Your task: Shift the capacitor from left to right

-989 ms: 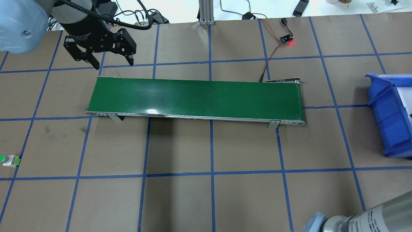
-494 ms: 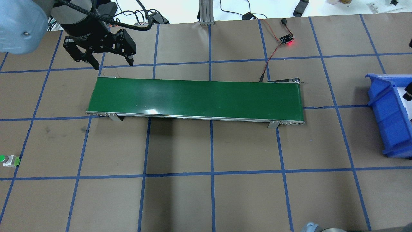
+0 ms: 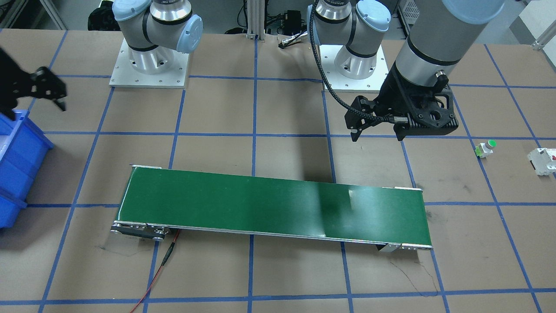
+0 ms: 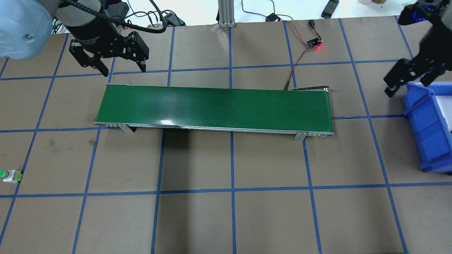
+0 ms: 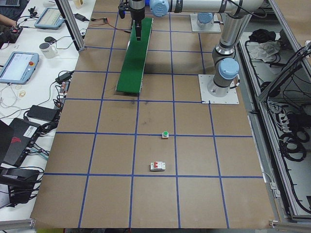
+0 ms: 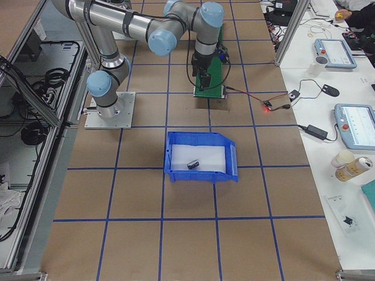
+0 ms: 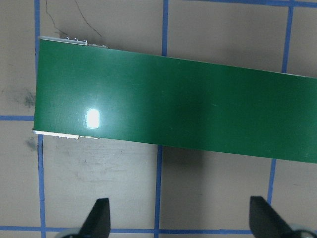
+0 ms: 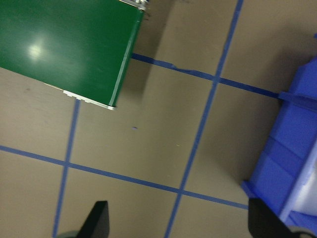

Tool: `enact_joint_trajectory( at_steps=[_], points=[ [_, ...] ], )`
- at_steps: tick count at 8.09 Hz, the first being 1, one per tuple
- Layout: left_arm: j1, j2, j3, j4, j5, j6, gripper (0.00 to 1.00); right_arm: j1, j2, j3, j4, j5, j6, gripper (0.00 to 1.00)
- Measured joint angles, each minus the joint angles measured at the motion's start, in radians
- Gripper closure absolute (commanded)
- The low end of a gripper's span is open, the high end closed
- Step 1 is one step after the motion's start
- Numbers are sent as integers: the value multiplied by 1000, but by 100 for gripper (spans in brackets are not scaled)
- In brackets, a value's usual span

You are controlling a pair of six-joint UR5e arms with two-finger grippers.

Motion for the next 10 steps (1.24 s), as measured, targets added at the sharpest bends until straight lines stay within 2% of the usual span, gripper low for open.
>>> enact_joint_trajectory(
  at_steps=[2, 5, 10],
  points=[
    [0, 0, 0, 0, 0, 0, 0, 152, -12, -57, 70, 44, 222, 0],
    [0, 0, 1, 1, -4, -1, 0, 306, -9, -74, 86, 56, 407, 0],
    [0, -1, -1, 0, -2, 0, 0, 341, -13, -71, 85, 59, 442, 0]
  ],
)
